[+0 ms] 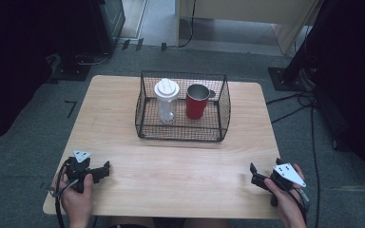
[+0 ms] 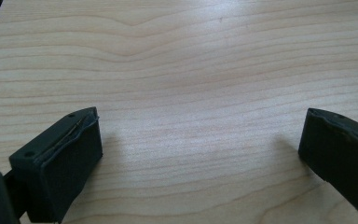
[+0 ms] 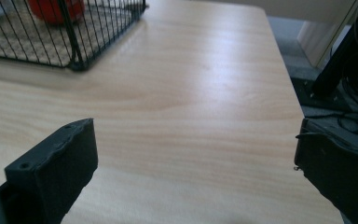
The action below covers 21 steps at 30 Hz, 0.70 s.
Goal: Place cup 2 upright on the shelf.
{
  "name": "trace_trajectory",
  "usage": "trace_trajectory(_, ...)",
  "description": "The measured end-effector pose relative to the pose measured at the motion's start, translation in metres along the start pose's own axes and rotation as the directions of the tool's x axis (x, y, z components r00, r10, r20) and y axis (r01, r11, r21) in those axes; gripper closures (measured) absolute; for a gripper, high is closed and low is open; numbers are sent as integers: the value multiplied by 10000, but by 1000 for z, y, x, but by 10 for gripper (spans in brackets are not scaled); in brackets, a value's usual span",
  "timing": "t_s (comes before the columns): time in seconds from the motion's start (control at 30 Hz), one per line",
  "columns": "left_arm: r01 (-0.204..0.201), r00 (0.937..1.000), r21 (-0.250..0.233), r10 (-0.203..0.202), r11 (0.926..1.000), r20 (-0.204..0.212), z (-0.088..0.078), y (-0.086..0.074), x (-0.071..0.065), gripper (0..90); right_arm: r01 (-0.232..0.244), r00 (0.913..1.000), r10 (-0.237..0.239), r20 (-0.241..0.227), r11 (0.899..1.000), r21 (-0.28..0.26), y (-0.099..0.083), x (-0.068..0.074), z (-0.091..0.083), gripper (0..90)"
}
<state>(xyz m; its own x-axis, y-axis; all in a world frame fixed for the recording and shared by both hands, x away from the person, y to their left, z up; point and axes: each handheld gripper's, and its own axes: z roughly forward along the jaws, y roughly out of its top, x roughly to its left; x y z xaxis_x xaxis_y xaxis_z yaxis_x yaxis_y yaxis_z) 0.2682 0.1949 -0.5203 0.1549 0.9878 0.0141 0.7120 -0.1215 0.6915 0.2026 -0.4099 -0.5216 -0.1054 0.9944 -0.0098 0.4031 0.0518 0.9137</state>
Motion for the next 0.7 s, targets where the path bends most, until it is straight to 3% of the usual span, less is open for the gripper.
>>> trace_trajectory(0.2,0,10000,-9,0,10000,3,0,0,0,0,597,9980,-615,126,9921,1100,-2,-3,0,0)
trace_trajectory(0.3,7,10000,-1,-7,10000,-3,0,0,0,0,811,9965,-834,57,9806,1784,-3,-4,1,0)
trace_trajectory(0.47,-1,10000,-2,1,10000,0,0,0,0,0,1033,9945,-1048,-74,9632,2480,-4,-4,3,0)
trace_trajectory(0.6,8,10000,-8,-8,10000,0,0,0,0,0,1068,9941,-1071,-148,9507,2912,-6,-5,3,0)
trace_trajectory(0.7,5,10000,-2,-5,10000,-2,0,0,0,0,739,9973,-712,-198,9488,3073,-6,-8,2,0)
